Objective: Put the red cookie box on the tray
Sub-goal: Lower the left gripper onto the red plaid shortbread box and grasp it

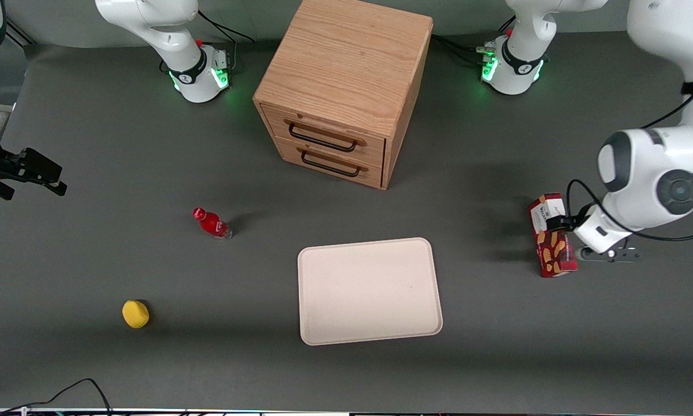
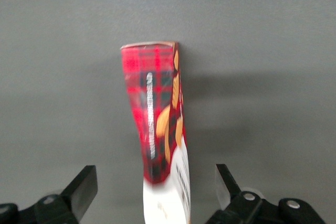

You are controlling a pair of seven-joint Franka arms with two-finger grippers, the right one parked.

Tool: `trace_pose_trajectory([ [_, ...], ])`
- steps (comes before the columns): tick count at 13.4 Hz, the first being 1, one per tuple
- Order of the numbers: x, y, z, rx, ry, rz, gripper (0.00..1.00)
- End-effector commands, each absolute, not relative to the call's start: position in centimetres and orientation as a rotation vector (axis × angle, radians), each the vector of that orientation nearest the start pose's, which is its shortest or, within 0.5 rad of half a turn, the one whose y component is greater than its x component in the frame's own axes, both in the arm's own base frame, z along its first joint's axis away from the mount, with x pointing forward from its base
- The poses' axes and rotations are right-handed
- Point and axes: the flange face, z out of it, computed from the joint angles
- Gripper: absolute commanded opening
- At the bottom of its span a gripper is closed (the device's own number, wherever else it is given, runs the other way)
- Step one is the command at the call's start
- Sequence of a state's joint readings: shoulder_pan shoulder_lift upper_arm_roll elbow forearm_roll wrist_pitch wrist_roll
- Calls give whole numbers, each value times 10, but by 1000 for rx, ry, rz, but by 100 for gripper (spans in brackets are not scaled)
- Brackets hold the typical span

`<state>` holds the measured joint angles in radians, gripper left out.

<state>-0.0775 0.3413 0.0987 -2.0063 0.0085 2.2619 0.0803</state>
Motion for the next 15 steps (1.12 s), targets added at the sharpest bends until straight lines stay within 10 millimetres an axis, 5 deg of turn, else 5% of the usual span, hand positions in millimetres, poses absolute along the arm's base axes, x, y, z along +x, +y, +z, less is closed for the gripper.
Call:
trace_pose_trajectory([
  [1, 591, 14, 243, -3102, 165, 56, 81],
  [2, 589, 17, 239, -3104, 152, 53, 29],
  [3, 588, 20, 236, -3105, 147, 68, 0],
  [7, 587, 22, 244, -3108, 137, 84, 0],
  [9, 589, 19, 267, -3148, 89, 102, 0],
  [12, 610, 16, 347, -3196, 34, 161, 0],
  [15, 634, -5, 466, -3217, -106, 250, 0],
])
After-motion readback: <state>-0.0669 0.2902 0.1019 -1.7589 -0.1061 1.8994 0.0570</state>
